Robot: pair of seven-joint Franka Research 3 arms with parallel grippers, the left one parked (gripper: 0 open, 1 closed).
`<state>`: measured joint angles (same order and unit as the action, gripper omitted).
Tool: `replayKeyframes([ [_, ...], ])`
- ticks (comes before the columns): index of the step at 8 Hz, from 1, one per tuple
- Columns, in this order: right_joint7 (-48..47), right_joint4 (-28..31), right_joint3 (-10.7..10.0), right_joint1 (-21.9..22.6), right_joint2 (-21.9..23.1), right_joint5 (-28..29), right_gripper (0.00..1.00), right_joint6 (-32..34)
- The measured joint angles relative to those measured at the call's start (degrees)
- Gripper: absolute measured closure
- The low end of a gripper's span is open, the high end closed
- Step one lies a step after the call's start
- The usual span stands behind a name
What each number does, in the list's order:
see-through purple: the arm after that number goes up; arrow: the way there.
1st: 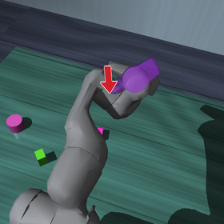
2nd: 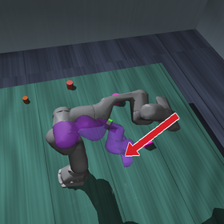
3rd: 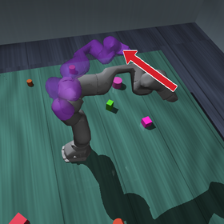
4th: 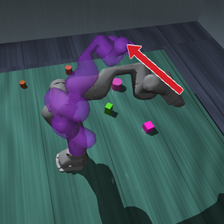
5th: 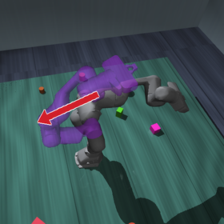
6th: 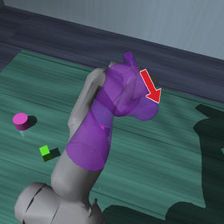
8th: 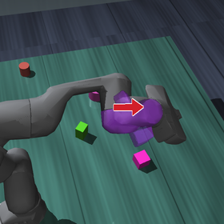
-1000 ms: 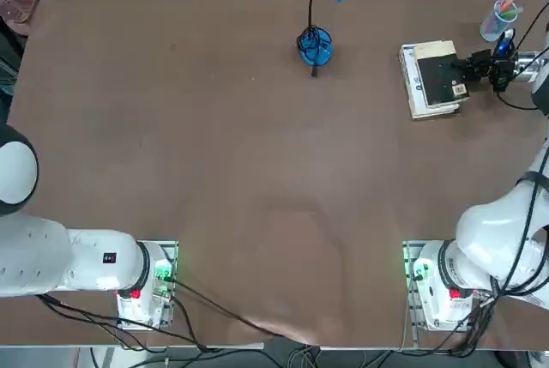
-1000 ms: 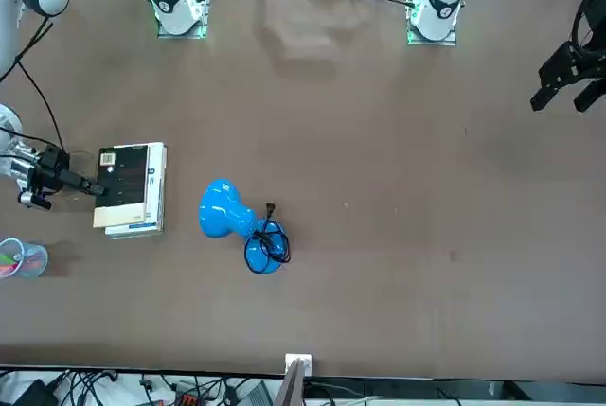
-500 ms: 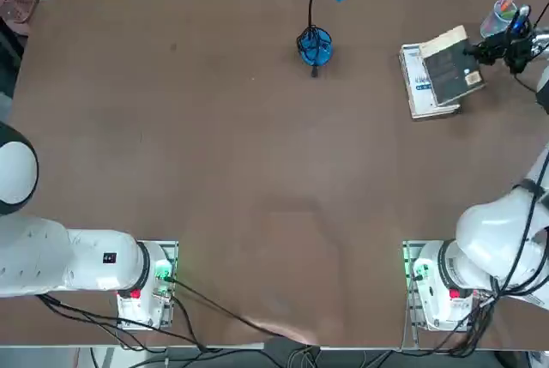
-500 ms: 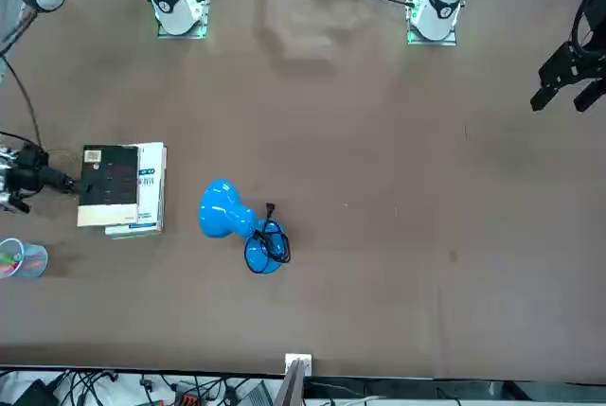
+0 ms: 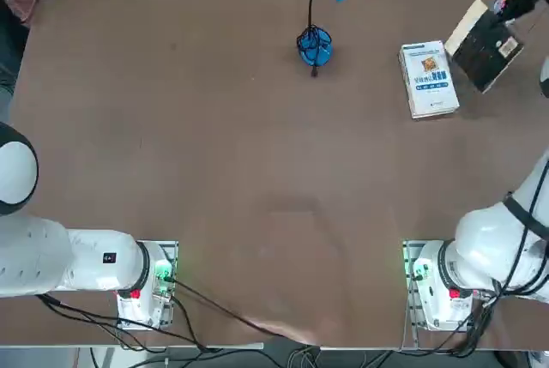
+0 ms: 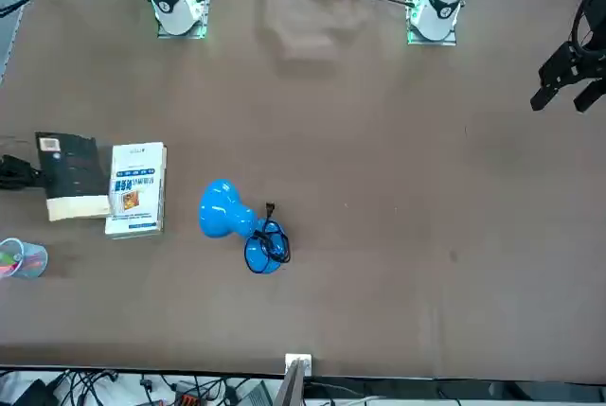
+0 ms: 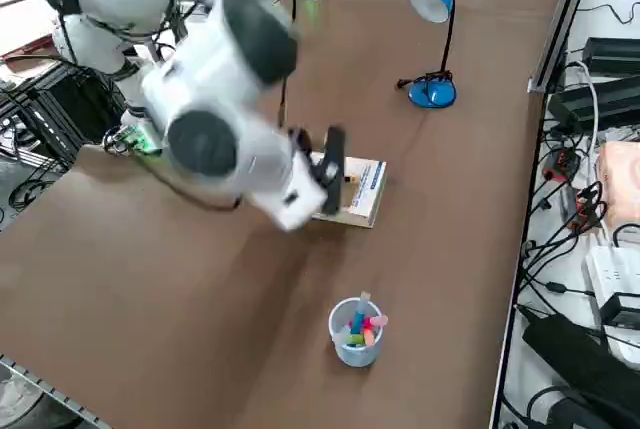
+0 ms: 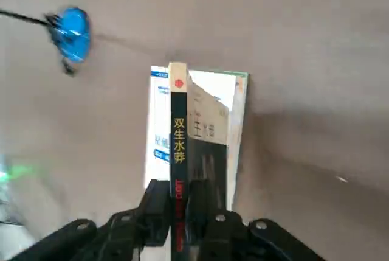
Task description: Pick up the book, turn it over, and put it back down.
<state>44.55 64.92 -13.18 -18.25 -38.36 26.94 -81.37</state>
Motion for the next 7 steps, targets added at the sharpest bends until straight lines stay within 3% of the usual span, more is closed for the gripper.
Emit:
replayKeyframes([
  [2, -8.29, 0.75, 0.16, 11.04, 6.57, -18.30, 0.88, -4.07],
  [4, -18.92, 5.34, 0.29, 20.86, 11.63, -34.10, 0.88, -7.93],
  [6, -31.03, 13.31, 0.31, 30.82, 15.69, -46.47, 0.88, -10.53],
  [7, -39.84, 20.20, 0.35, 35.85, 17.97, -52.72, 0.88, -14.57],
])
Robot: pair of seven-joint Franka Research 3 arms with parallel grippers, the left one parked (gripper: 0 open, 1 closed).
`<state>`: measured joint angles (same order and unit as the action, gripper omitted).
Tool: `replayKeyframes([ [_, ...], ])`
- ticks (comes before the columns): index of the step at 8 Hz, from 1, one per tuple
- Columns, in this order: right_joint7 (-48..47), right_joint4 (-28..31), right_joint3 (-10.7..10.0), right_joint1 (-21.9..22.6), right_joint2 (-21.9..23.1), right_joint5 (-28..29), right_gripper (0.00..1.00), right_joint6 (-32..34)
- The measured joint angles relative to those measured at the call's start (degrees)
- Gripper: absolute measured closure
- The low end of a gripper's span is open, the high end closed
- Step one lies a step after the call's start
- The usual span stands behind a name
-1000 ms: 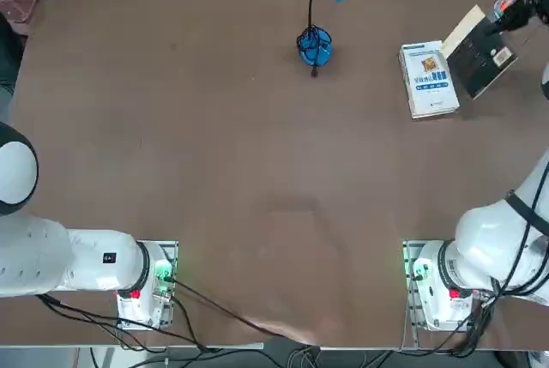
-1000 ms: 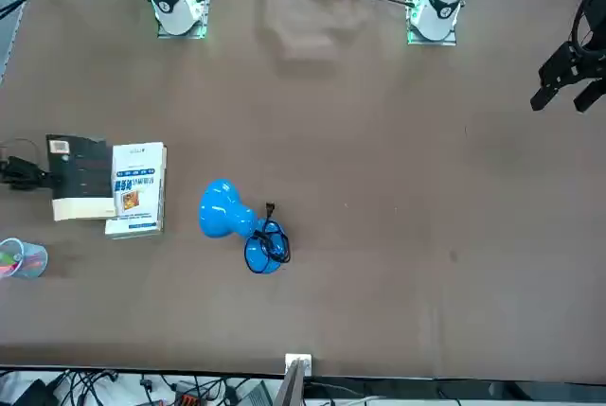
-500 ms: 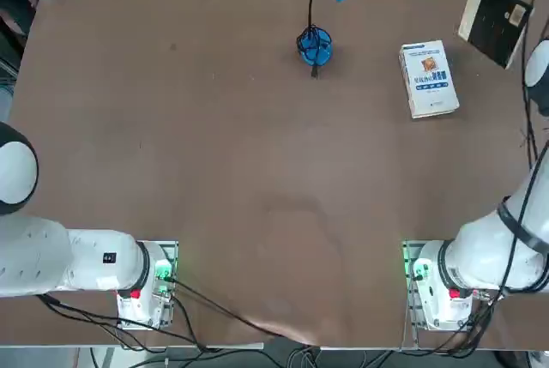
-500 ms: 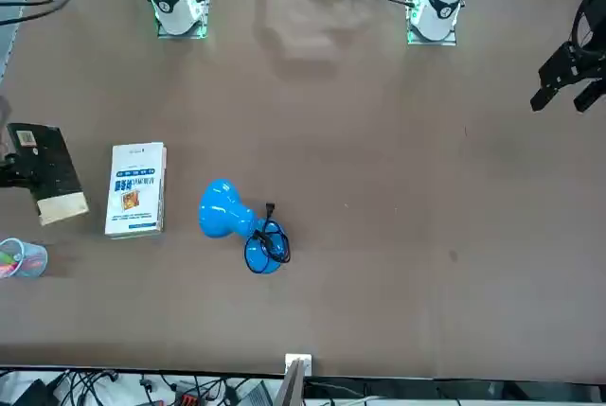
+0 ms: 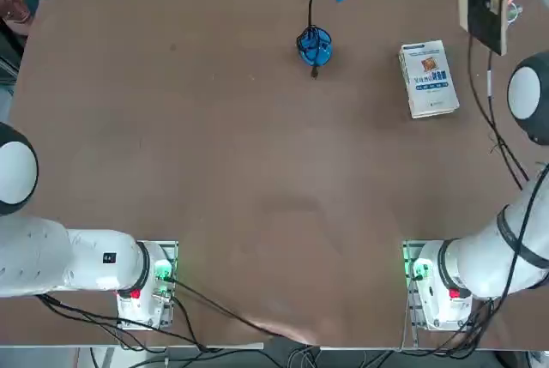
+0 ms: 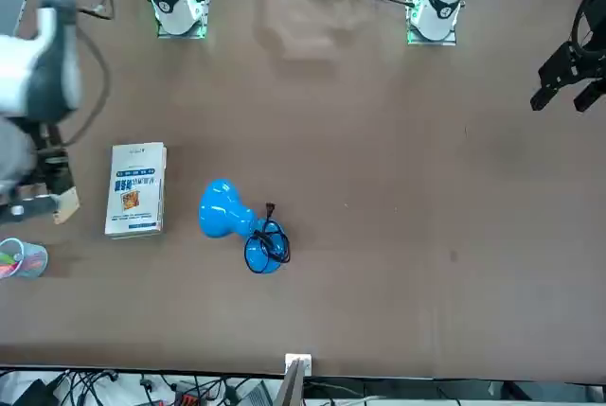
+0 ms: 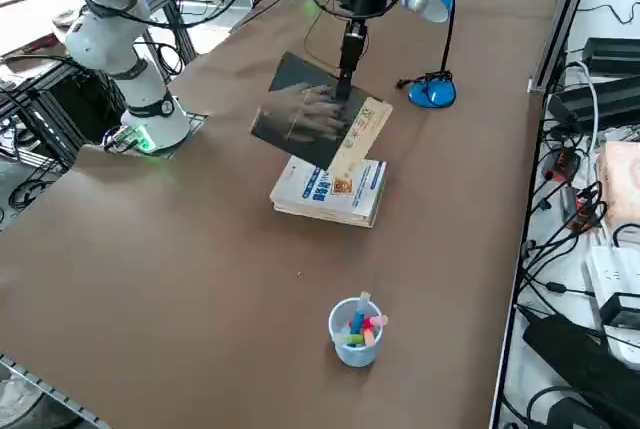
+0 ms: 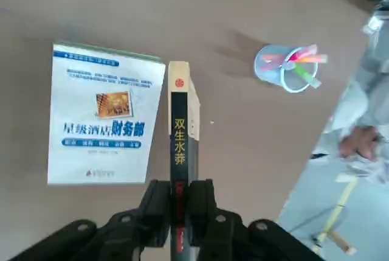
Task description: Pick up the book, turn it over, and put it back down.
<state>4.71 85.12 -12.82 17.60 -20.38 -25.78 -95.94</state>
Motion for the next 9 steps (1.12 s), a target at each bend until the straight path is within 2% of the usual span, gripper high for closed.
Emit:
replayKeyframes([
  [2, -18.65, 13.69, 0.10, 9.26, 3.15, -13.63, 0.88, -5.13],
  [5, -42.81, 27.55, 0.15, 19.84, 2.97, -31.66, 0.88, -5.97],
  [7, -51.81, 33.06, 0.13, 23.38, 0.46, -39.98, 0.88, -5.99],
  [9, -57.11, 35.46, 0.12, 24.74, -3.39, -43.66, 0.88, -6.14],
])
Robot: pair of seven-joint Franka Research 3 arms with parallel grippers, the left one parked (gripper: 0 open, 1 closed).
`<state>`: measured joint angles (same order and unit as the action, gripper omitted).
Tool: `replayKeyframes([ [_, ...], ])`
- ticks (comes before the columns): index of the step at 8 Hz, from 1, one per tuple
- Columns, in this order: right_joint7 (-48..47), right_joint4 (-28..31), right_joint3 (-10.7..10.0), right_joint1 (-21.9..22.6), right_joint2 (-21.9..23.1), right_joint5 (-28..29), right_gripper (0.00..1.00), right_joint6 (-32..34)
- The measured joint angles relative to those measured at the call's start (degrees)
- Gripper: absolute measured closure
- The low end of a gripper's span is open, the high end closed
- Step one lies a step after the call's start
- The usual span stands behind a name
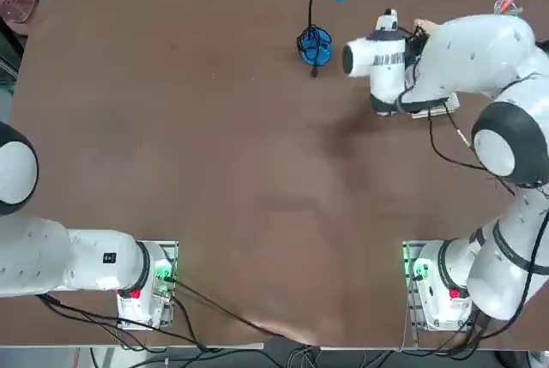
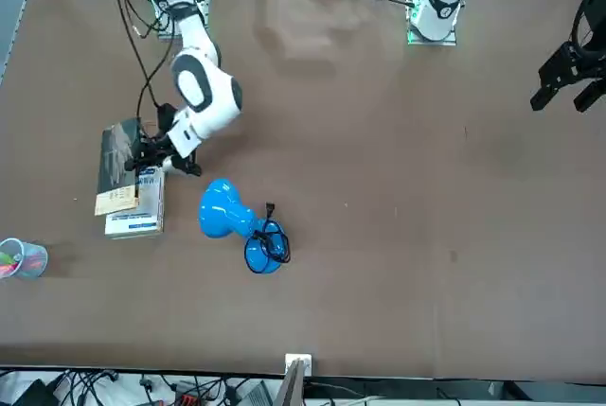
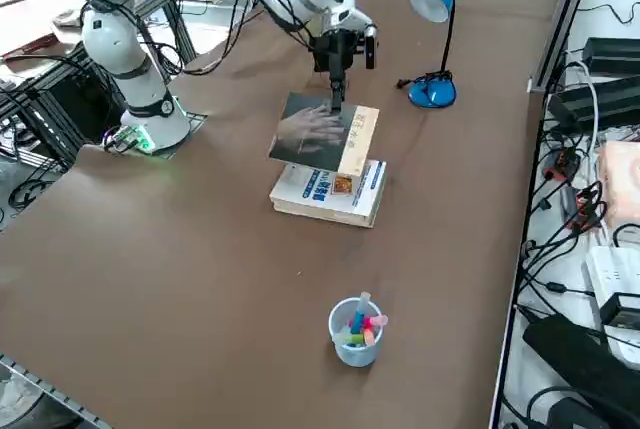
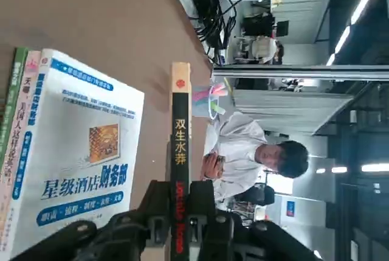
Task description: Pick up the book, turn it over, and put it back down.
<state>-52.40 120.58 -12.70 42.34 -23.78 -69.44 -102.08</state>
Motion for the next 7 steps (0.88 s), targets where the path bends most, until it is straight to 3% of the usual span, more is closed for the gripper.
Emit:
replayKeyframes([
  [7, -7.47, -1.53, -0.39, 0.52, -9.39, -5.14, 0.88, -0.64],
])
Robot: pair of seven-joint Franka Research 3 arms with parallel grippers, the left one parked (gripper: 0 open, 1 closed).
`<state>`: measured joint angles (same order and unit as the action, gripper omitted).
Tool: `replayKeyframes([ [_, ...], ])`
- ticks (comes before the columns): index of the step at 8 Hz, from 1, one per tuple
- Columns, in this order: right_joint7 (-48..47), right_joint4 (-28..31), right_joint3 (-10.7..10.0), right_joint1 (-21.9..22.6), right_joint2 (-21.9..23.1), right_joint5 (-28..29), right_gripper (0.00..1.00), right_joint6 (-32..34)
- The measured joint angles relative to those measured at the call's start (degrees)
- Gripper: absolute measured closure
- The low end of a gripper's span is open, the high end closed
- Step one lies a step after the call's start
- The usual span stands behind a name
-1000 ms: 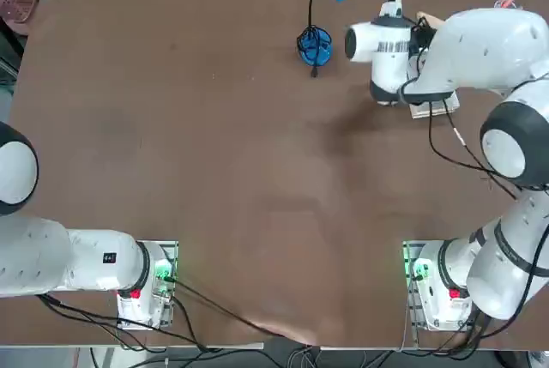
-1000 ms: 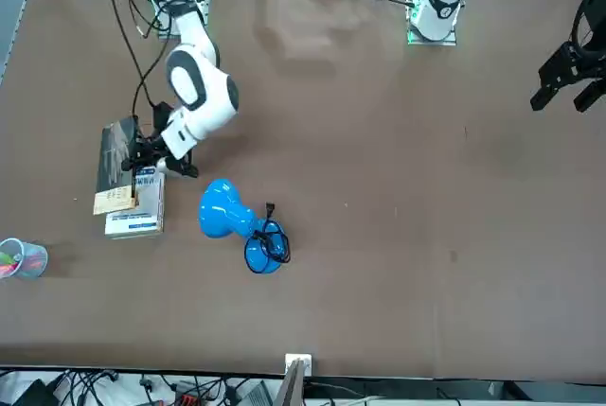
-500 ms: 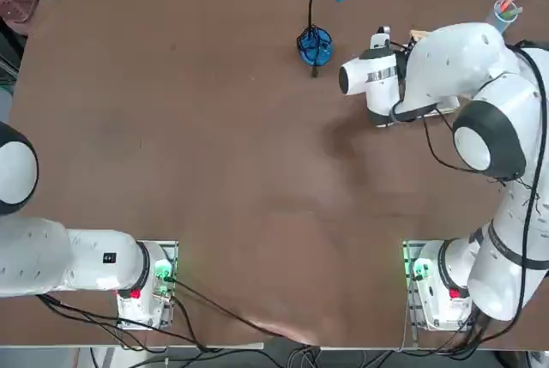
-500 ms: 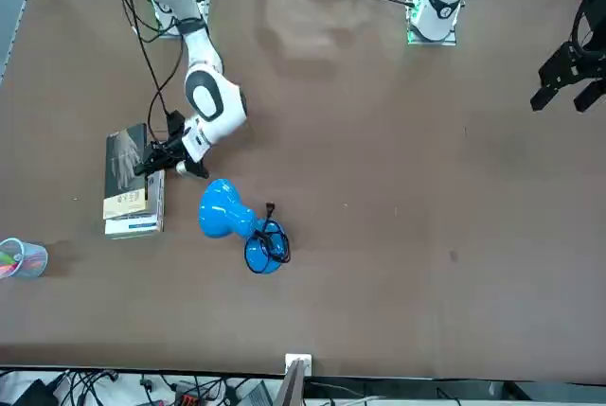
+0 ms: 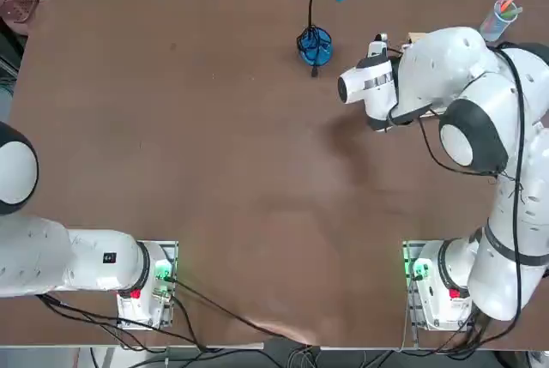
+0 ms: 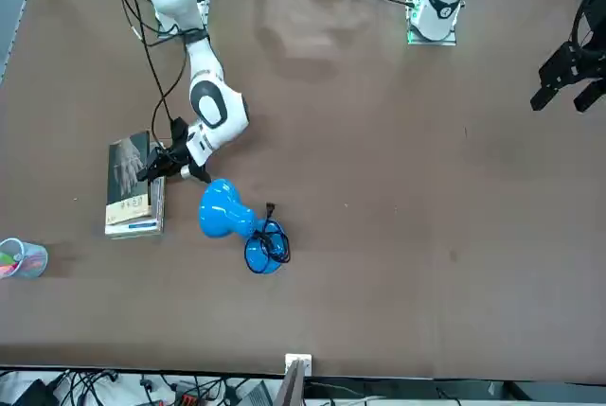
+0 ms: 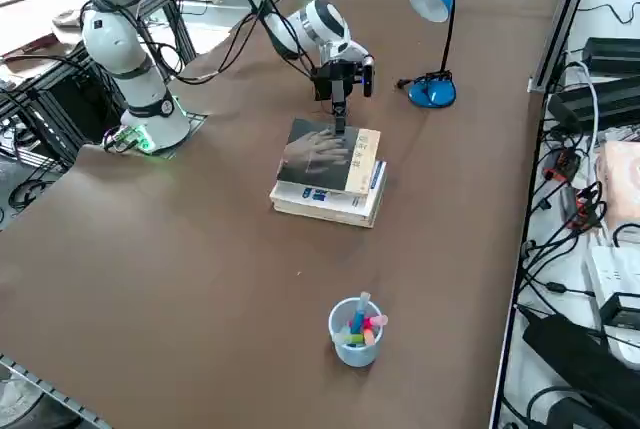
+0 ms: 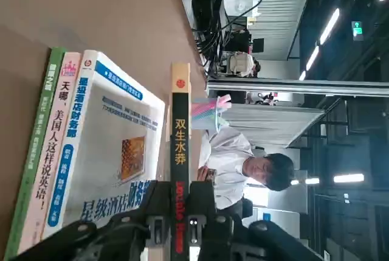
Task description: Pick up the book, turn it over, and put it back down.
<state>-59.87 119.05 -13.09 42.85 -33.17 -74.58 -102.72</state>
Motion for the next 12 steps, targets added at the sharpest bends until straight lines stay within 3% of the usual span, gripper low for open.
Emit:
replayKeyframes([
  [12, -4.98, -0.47, -0.40, -1.65, -3.69, -0.92, 0.88, -2.64],
])
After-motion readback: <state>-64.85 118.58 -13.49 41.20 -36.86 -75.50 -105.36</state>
